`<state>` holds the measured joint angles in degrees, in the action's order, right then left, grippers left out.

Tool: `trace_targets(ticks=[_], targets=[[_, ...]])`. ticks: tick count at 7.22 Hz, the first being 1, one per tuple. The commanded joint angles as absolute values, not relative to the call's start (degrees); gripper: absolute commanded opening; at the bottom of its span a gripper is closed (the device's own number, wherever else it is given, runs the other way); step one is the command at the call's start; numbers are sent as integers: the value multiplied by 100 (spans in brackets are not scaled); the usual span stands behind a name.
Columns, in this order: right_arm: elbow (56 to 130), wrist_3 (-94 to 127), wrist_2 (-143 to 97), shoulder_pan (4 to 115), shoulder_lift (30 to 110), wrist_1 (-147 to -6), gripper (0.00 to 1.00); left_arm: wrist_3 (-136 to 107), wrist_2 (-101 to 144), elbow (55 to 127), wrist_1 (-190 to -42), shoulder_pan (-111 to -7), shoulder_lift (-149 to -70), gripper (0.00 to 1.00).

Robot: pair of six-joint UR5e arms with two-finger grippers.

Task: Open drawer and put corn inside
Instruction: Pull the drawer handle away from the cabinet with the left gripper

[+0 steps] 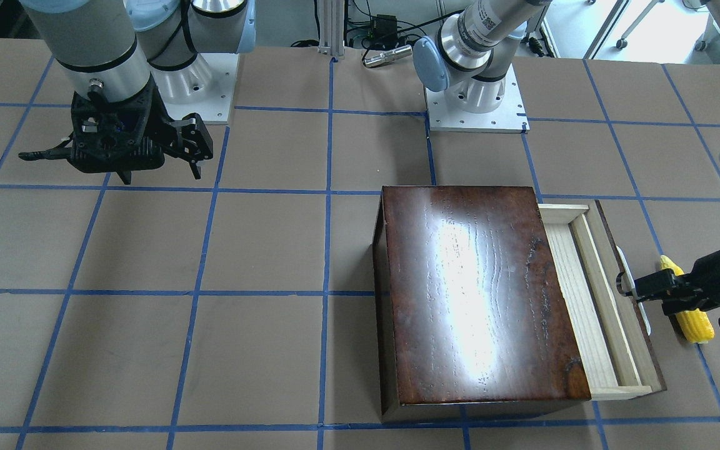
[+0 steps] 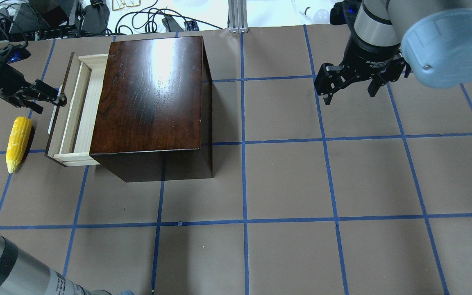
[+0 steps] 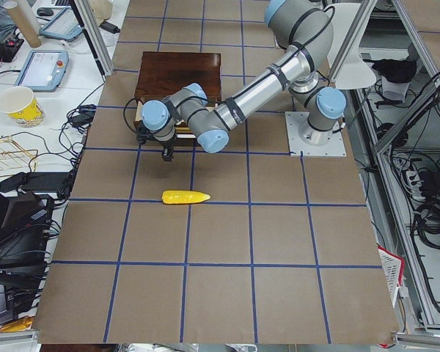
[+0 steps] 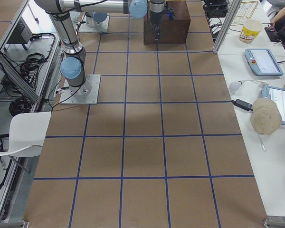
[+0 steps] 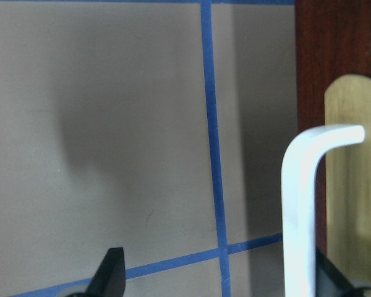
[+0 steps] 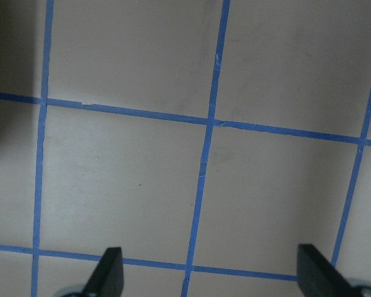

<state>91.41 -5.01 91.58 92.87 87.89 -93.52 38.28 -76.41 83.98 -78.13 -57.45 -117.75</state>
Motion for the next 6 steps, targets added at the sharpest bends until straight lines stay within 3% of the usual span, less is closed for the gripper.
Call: trace_targets(ticks=[1, 6], targets=[[9141, -501, 9158, 9290, 8789, -9352, 100, 3841, -7664, 8376, -7805, -5731, -11769, 100], [9141, -501, 9158, 9290, 8789, -9352, 100, 3797, -7664, 8263, -8075, -5634, -11568, 100]])
